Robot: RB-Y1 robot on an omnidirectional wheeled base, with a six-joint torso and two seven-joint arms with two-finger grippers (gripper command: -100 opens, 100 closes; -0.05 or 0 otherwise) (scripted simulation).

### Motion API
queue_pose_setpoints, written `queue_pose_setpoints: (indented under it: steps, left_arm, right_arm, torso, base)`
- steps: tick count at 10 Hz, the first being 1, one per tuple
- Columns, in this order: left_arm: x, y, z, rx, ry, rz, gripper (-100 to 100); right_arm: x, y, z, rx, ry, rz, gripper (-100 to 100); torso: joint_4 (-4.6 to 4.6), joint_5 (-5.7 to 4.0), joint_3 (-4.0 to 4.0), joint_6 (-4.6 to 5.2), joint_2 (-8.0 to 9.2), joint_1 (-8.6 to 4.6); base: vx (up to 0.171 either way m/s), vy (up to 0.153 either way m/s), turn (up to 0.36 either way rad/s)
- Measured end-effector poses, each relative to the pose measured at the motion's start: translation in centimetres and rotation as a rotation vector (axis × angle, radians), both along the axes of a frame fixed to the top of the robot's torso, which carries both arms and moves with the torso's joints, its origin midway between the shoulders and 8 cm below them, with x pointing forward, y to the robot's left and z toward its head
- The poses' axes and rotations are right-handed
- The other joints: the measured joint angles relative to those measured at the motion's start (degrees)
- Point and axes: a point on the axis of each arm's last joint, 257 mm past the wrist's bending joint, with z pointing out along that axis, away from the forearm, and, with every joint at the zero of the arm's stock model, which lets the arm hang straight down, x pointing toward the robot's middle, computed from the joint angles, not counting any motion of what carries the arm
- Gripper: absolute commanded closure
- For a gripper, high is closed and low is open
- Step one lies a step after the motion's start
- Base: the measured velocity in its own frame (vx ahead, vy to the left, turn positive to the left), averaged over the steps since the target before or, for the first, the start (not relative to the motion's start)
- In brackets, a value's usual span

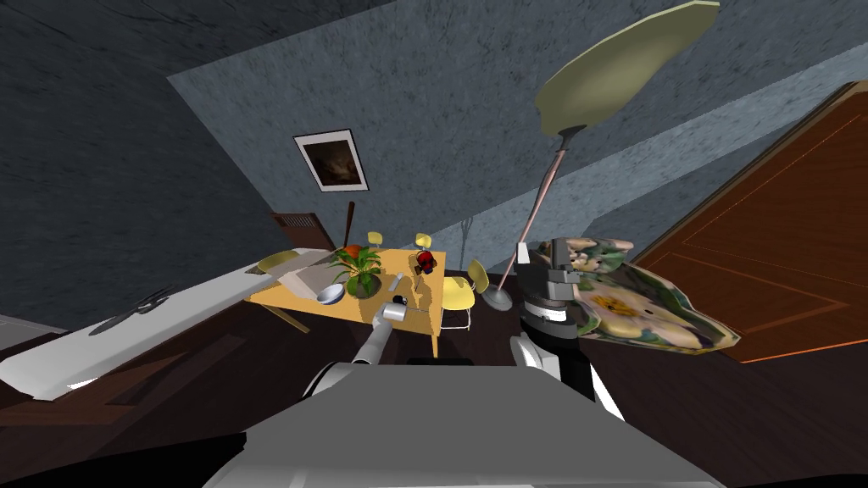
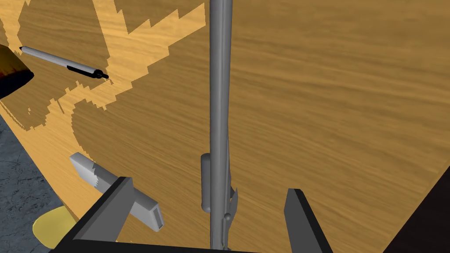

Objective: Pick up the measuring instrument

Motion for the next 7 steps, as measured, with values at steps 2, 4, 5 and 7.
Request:
queue_pose_setpoints:
  steps: [2, 4, 5, 7]
  left_arm:
    - [-0.58, 0.40, -0.86, -0.001, -0.002, 0.000, -100]
    - [-0.59, 0.40, -0.88, -0.001, -0.003, -0.001, 100]
    - [-0.25, 0.34, -0.60, -0.001, -0.011, -0.002, 100]
    - [-0.22, 0.33, -0.58, -0.001, -0.012, -0.002, 100]
  right_arm:
    - [0.00, 0.00, 0.00, 0.000, 0.000, 0.000, 0]
    - [0.00, 0.00, 0.00, 0.000, 0.000, 0.000, 0]
    - [0.00, 0.00, 0.00, 0.000, 0.000, 0.000, 0]
    - [0.00, 0.00, 0.00, 0.000, 0.000, 0.000, 0]
  torso:
    - [0.03, 0.00, 0.10, 0.00, 0.18, 0.01]
    - [0.04, 0.00, 0.12, 0.00, 0.21, 0.01]
    - [-0.08, 0.03, 0.06, -0.04, 0.23, 0.04]
    - [-0.10, 0.03, 0.04, -0.04, 0.19, 0.06]
  base:
    - [0.000, 0.000, 0.000]
    - [0.000, 0.000, 0.000]
    - [0.000, 0.000, 0.000]
    - [0.000, 0.000, 0.000]
